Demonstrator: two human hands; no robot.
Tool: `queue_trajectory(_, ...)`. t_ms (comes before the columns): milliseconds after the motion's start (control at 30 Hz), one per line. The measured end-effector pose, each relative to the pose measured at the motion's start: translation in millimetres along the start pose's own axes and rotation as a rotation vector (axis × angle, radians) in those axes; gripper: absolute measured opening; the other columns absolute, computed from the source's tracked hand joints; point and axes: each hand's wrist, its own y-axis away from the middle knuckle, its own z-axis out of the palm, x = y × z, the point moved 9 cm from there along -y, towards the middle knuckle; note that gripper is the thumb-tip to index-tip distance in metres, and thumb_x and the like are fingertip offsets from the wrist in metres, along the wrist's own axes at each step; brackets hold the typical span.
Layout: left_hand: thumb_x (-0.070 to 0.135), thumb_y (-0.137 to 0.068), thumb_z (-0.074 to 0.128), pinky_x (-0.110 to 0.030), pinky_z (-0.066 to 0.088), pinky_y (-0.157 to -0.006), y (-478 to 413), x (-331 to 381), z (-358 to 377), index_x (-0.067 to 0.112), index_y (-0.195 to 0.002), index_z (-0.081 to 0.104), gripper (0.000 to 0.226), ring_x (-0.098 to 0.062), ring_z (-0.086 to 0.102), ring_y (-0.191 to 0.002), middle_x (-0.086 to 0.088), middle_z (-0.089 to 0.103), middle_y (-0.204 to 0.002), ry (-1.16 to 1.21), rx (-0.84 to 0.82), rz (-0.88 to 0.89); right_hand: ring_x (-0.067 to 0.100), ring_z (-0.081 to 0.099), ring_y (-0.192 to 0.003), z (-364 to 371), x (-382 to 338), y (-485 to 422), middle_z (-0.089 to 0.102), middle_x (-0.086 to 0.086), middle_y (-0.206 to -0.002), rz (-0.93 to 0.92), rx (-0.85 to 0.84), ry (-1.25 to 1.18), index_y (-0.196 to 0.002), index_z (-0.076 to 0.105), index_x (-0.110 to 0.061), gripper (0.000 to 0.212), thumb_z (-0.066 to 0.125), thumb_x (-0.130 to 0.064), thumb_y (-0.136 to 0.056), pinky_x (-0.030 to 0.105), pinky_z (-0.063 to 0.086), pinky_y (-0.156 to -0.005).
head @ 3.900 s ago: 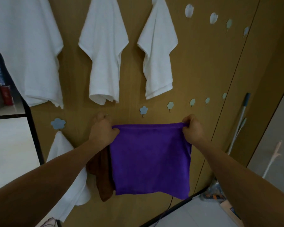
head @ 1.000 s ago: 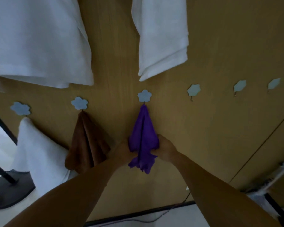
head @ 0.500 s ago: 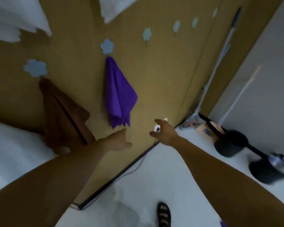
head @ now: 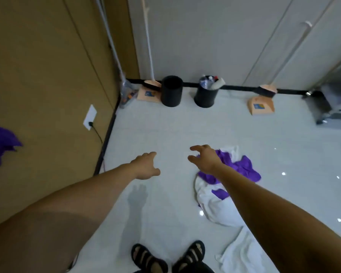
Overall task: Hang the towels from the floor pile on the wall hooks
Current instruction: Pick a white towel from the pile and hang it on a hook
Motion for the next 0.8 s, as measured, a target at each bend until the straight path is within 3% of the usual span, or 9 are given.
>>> queue_trajectory(233,0.043,-0.088,0.056,-0.039,0.033,-0.109,-45,169,99,0.021,-0.152,0.013,0.080,-0.029,0.032,-0.137,-0.008,0.022,-0.156,-0.167,-0.139,0.191,0.033,0.048,-0.125,-19,206,67,0.050,0.015,-0.136,0.308,0.045,-0.127,-0.133,0.055,-0.020,0.046,0.060,-0.035,-0.090,0.035,0.040,-0.101)
queue_trajectory(400,0.038,-0.084,0.060,-0.041,0.040,-0.103,-73,250,187,0.022,-0.146,0.030,0.071,-0.030,0.044,-0.128,-0.009,0.039,-0.147,-0.184,-0.244,0.350,0.030,0.052,-0.121,10,309,100,0.049,0.014,-0.138,0.507,0.046,-0.223,-0.137,0.050,-0.018,0.051,0.057,-0.039,-0.091,0.035,0.041,-0.102)
queue_trajectory(567,0.041,-0.086,0.055,-0.038,0.036,-0.106,-127,263,299,0.020,-0.149,0.023,0.074,-0.028,0.037,-0.135,-0.006,0.031,-0.153,-0.294,-0.390,0.353,0.024,0.056,-0.117,85,395,116,0.052,0.007,-0.137,0.688,0.069,-0.382,-0.138,0.049,-0.018,0.053,0.057,-0.039,-0.091,0.035,0.045,-0.099)
queue_trajectory(800,0.041,-0.089,0.050,-0.035,0.032,-0.105,-221,243,466,0.020,-0.149,0.023,0.069,-0.026,0.034,-0.136,-0.007,0.029,-0.152,-0.442,-0.528,0.362,0.023,0.053,-0.121,251,528,116,0.050,0.005,-0.138,0.920,0.027,-0.525,-0.140,0.045,-0.019,0.051,0.053,-0.036,-0.092,0.036,0.045,-0.100)
